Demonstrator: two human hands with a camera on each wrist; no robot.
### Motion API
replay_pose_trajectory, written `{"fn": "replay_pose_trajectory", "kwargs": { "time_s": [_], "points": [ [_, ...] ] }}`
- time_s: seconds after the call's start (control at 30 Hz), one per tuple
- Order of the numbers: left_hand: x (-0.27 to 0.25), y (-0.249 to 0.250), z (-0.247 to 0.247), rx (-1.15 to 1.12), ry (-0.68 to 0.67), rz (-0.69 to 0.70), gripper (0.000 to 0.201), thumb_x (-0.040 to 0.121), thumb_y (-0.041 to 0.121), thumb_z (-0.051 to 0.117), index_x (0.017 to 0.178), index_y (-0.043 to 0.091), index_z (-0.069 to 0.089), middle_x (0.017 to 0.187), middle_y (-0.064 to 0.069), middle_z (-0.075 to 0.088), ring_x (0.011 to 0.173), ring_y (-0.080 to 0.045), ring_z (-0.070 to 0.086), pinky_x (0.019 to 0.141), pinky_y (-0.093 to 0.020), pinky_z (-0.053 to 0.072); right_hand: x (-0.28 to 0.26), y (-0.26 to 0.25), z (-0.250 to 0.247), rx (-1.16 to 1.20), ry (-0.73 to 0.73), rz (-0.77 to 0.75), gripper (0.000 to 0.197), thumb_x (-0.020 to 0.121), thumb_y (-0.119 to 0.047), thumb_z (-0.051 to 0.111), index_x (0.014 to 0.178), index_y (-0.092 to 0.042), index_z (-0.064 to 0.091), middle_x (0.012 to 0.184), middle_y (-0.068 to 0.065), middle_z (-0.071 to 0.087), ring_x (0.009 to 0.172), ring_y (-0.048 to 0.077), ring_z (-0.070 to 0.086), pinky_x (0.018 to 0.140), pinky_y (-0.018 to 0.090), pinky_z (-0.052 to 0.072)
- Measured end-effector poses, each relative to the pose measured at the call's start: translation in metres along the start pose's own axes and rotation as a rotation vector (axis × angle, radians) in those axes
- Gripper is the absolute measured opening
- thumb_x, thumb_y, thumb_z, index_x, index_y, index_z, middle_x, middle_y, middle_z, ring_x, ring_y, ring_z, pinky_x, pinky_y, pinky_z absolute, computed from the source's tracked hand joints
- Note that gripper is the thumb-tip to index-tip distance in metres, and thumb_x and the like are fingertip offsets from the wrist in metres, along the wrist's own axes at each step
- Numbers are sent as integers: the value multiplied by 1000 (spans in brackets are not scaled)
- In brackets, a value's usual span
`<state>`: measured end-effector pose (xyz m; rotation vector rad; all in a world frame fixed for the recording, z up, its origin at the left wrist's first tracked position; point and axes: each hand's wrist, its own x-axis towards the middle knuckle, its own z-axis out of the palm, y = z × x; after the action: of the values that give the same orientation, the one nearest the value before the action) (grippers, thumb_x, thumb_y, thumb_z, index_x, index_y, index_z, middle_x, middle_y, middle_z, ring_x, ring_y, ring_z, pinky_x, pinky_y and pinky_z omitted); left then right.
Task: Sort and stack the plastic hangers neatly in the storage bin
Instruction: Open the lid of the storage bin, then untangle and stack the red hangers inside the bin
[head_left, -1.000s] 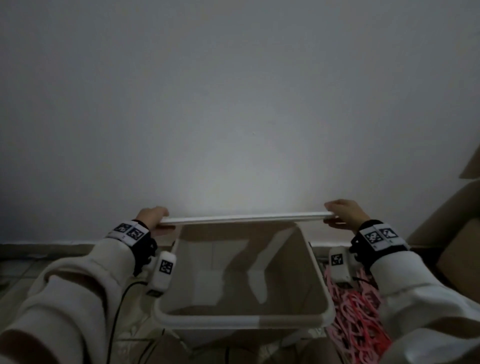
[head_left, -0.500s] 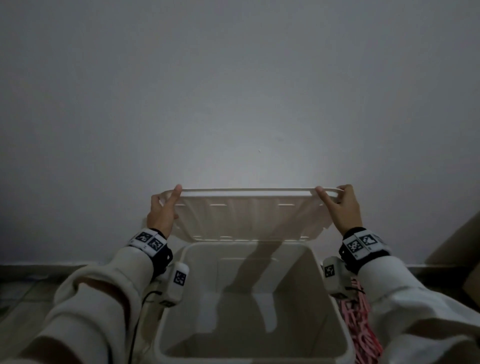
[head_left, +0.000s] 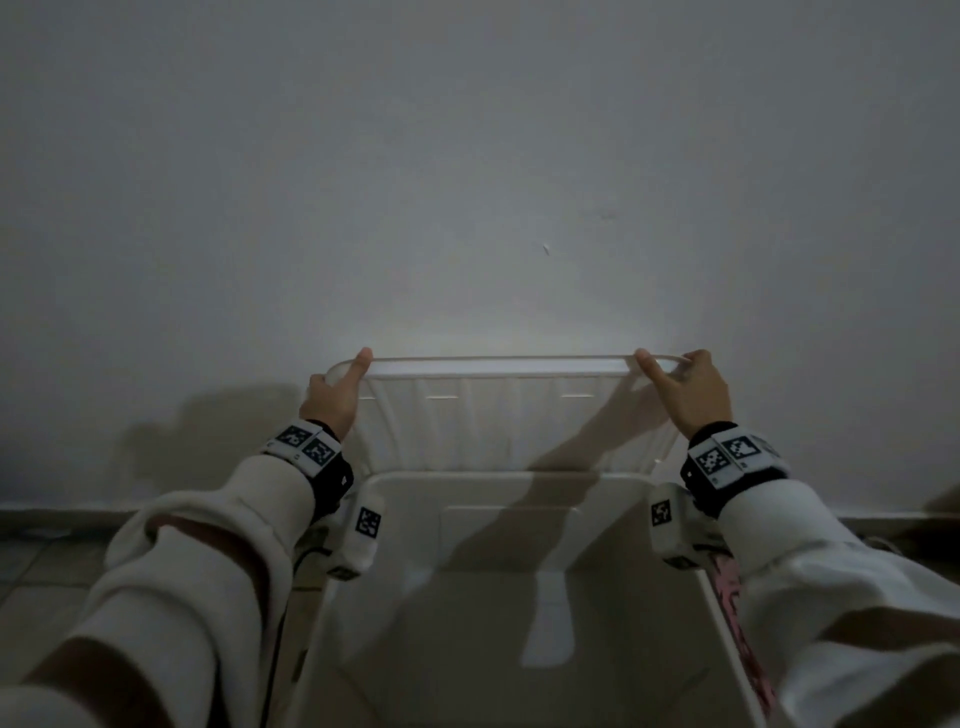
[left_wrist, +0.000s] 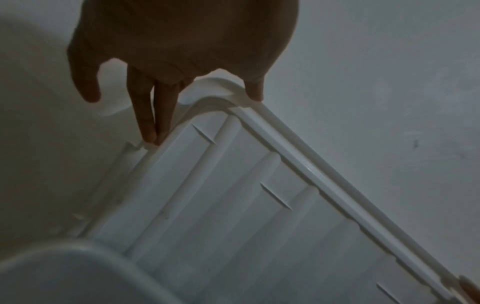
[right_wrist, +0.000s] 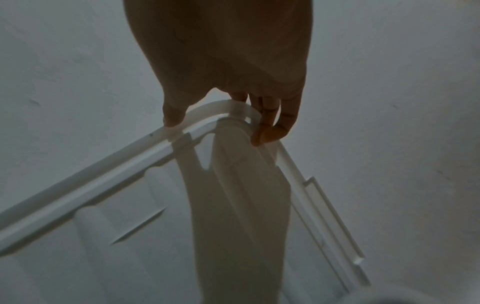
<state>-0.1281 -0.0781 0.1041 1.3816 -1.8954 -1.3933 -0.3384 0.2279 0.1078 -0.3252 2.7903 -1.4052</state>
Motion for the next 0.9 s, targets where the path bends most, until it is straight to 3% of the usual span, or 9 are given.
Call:
{"fn": "replay_pose_trajectory", "kwargs": {
  "time_s": [0.17,0.3,0.37,0.43,0.53,0.7,0.9],
  "points": [
    [23,-33,26,80,-36,-96,103,66,84,44,134,7,37,126,-21,54,114,-39,52,103,-48,38,10,37,34,-47,-32,61,73,81,-58,55,126,-1,42,126,19,50,115,35,49,97,43,41],
    [59,-77,45,140,-83,-149,144,29,101,38,136,5,40,131,-18,50,116,-40,50,102,-50,40,12,55,52,-78,-83,112,73,81,-56,56,125,0,41,127,19,49,114,34,49,95,41,40],
    [66,-89,53,180,-114,-177,147,27,102,37,136,4,39,133,-20,49,116,-40,51,102,-50,41,11,62,57,-93,-78,139,73,82,-55,56,126,0,40,128,19,47,116,35,48,96,41,39],
    [42,-74,55,184,-139,-184,135,42,98,38,139,4,34,136,-21,46,119,-40,49,104,-48,39,6,69,59,-84,-99,195,74,83,-55,55,130,1,36,134,20,41,120,36,44,100,41,36],
    [28,-65,59,209,-129,-179,98,79,76,37,144,5,24,145,-21,33,126,-38,42,108,-43,32,3,74,57,-71,-126,223,75,85,-52,54,133,1,30,138,20,35,124,36,40,102,42,34],
    [16,-59,58,200,-79,-203,73,94,47,42,144,0,17,146,-21,33,131,-35,37,105,-35,30,-7,70,43,-48,-192,231,69,88,-30,59,140,-3,21,142,23,28,128,39,36,106,43,32],
    [-44,-25,63,202,-78,81,61,94,30,49,142,1,26,145,-20,33,131,-34,37,107,-36,30,-36,62,6,-85,-239,170,69,89,-24,58,142,-4,19,144,25,28,132,36,32,108,41,30]
  ]
}}
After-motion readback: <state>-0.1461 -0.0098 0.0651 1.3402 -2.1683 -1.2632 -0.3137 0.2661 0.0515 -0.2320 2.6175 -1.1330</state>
